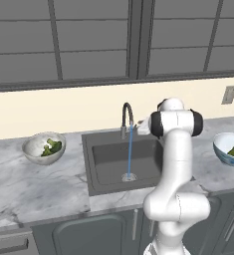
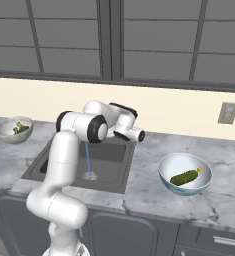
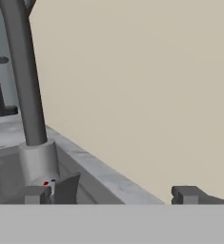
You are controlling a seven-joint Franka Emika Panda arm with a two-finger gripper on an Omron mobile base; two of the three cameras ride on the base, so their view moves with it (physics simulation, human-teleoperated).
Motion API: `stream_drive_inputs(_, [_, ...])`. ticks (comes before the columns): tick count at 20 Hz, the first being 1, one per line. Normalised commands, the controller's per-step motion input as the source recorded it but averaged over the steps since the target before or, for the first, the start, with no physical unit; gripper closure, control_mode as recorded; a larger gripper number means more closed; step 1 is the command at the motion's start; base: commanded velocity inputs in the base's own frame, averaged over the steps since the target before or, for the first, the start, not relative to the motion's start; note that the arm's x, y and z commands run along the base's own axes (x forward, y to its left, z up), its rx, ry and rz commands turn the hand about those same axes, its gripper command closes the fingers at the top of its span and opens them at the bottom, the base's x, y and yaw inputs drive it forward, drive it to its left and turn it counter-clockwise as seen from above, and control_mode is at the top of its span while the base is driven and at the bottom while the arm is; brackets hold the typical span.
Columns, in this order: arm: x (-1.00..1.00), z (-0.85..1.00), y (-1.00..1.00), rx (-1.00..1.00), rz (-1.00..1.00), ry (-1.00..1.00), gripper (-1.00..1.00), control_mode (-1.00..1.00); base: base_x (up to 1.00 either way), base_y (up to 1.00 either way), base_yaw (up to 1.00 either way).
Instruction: Pick the broccolis from the sink and place them in one bowl. Place the cucumber in the other bowl. Then turn off the sink faucet.
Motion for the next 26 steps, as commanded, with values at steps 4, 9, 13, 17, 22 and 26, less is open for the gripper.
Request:
stream_drive_inputs(4, [0.06, -0.17, 0.3, 0.0, 0.0, 0.0, -1.0, -1.0, 0.0, 0.0, 0.0])
stream_drive_inputs(9, [0.16, -0.12, 0.04, 0.0, 0.0, 0.02, -1.0, -1.0, 0.0, 0.0, 0.0])
stream_drive_inputs(13, [0.06, -0.01, 0.09, 0.0, 0.0, 0.04, -1.0, -1.0, 0.0, 0.0, 0.0])
stream_drive_inputs(17, [0.01, 0.0, 0.27, 0.0, 0.0, 0.0, -1.0, -1.0, 0.0, 0.0, 0.0])
stream_drive_inputs(22, [0.08, -0.05, 0.27, 0.0, 0.0, 0.0, -1.0, -1.0, 0.0, 0.0, 0.0])
stream_drive_inputs(26, [0.25, -0.14, 0.06, 0.0, 0.01, 0.0, -1.0, -1.0, 0.0, 0.0, 0.0])
